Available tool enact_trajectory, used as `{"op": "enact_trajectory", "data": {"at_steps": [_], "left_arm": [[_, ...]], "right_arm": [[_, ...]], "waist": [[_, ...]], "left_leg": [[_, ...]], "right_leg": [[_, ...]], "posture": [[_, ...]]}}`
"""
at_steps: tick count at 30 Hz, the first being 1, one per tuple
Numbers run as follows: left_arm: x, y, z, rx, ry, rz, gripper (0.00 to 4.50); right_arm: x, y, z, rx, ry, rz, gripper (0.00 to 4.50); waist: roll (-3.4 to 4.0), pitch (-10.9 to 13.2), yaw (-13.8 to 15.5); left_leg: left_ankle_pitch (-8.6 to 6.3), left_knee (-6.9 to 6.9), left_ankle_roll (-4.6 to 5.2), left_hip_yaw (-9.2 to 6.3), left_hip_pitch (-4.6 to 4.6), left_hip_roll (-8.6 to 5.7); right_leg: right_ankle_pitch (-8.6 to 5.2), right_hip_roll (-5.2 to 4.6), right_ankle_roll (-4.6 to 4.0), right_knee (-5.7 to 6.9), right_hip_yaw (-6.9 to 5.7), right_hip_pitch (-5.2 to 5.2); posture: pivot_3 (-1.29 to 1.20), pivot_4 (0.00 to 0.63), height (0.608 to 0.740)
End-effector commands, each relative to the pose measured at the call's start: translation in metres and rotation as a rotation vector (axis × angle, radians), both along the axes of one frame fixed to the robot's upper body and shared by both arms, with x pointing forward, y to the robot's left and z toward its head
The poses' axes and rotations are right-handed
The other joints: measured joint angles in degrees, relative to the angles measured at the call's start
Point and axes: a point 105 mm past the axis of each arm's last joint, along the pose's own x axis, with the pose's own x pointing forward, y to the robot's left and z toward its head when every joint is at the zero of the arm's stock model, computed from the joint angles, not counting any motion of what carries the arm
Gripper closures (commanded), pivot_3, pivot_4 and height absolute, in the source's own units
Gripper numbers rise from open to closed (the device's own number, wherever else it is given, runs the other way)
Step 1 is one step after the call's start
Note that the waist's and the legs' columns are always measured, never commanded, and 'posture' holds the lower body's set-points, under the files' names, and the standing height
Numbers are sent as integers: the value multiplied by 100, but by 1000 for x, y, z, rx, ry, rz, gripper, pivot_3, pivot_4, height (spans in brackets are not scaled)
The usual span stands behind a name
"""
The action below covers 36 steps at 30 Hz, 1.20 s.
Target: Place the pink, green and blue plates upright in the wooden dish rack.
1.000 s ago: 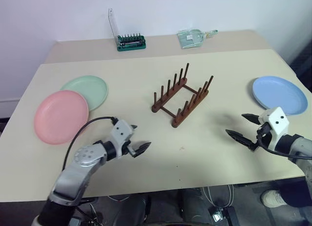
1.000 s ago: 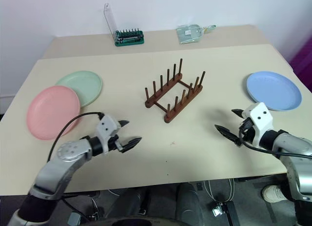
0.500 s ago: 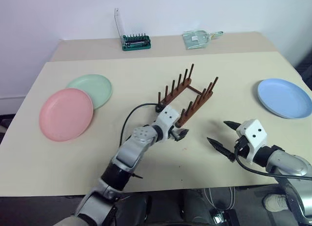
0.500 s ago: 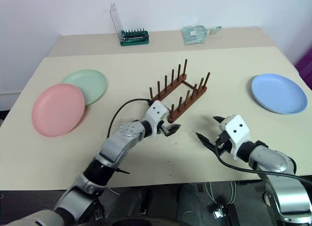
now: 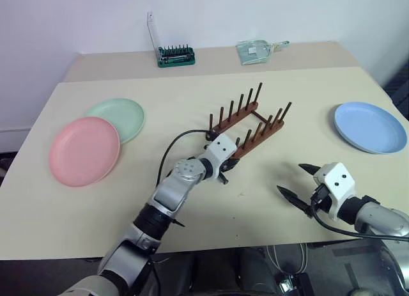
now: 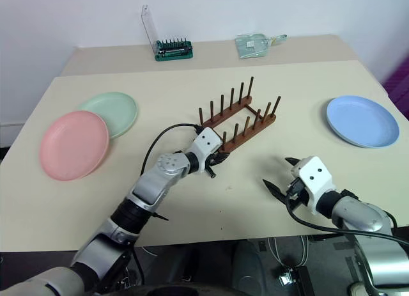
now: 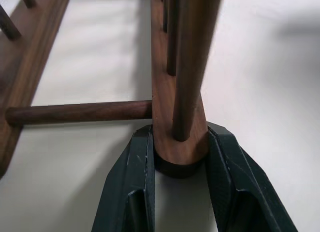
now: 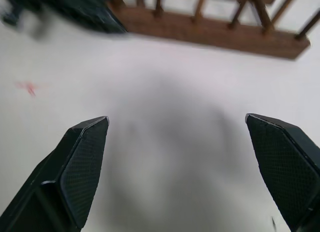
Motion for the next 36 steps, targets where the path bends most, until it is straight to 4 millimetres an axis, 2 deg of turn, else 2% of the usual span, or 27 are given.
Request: {"op": "enact_trajectory", "data": {"at_steps": [1,4,7,11,16,18,19,21,24,27,28,31,34,36], "left_arm": [[-7,4,14,5,-90,-201,3729],[-15,10,14,60,-137,-375,3729],[-14,17,8,146,-142,-517,3729],[0,12,7,136,-121,-530,3729],[7,9,8,118,-84,-518,1416],[8,10,8,118,-90,-509,354],[10,16,6,123,-75,-479,24],[10,28,4,115,-48,-435,0],[6,36,6,97,-23,-409,0],[-9,53,7,79,34,-402,848],[-15,54,7,85,52,-411,1341],[-28,47,4,113,69,-428,2857],[-31,36,-1,143,47,-421,2857],[-25,26,-7,181,11,-379,2857]], "right_arm": [[-3,-5,8,-22,-13,24,0],[-7,-6,6,-23,13,45,0],[-10,-5,4,-37,18,58,0],[-11,-4,5,-28,0,40,0],[-16,-2,5,-8,-3,17,0],[-16,-5,6,2,-6,-10,0],[-14,-8,7,17,-7,-36,255],[-11,-15,8,20,1,-76,899],[-9,-20,6,7,8,-100,2404],[-5,-23,0,-27,27,-116,3937],[-2,-24,-2,-49,31,-122,4468],[8,-27,-9,-101,35,-136,4500],[17,-26,-14,-119,36,-134,4500],[28,-26,-13,-118,28,-139,4500]], "waist": [[0,0,2],[0,1,6],[-5,4,31],[-6,4,20],[-7,5,4],[-9,6,-6],[-9,6,0],[-8,5,-8],[-8,5,-3],[-5,4,-34],[-5,4,-36],[-4,3,3],[-6,4,32],[-6,4,16]], "left_leg": [[0,0,0,0,-2,0],[0,-1,0,0,-7,0],[-1,0,1,-1,-11,-2],[-3,1,6,-2,-12,-4],[-4,0,9,-3,-12,-3],[-5,0,10,-2,-12,-3],[-5,0,10,-1,-12,-3],[-5,1,10,-1,-12,-3],[-5,0,10,-1,-9,0],[-5,-1,10,0,-7,0],[-5,-2,10,0,-7,0],[-4,1,9,0,-7,-1],[-4,2,9,-4,-11,-5],[-4,3,9,-4,-9,-5]], "right_leg": [[0,0,0,1,0,-3],[0,0,-1,-1,0,-6],[0,-2,-1,-2,-1,-6],[0,-3,0,-8,-2,-5],[0,-3,1,-5,-2,-9],[0,-3,1,-5,-2,-10],[1,-3,1,-5,-1,-10],[1,-3,2,-5,-1,-9],[0,0,1,-1,0,-10],[1,0,1,1,1,-10],[0,0,1,2,1,-11],[1,-1,0,1,1,-9],[1,-3,0,0,0,-6],[1,-3,0,-1,0,-4]], "posture": [[0,150,740],[0,150,740],[0,150,740],[0,150,740],[0,150,740],[0,150,740],[0,150,740],[0,150,740],[0,150,740],[0,150,740],[0,150,740],[0,150,740],[0,150,740],[0,150,740]]}}
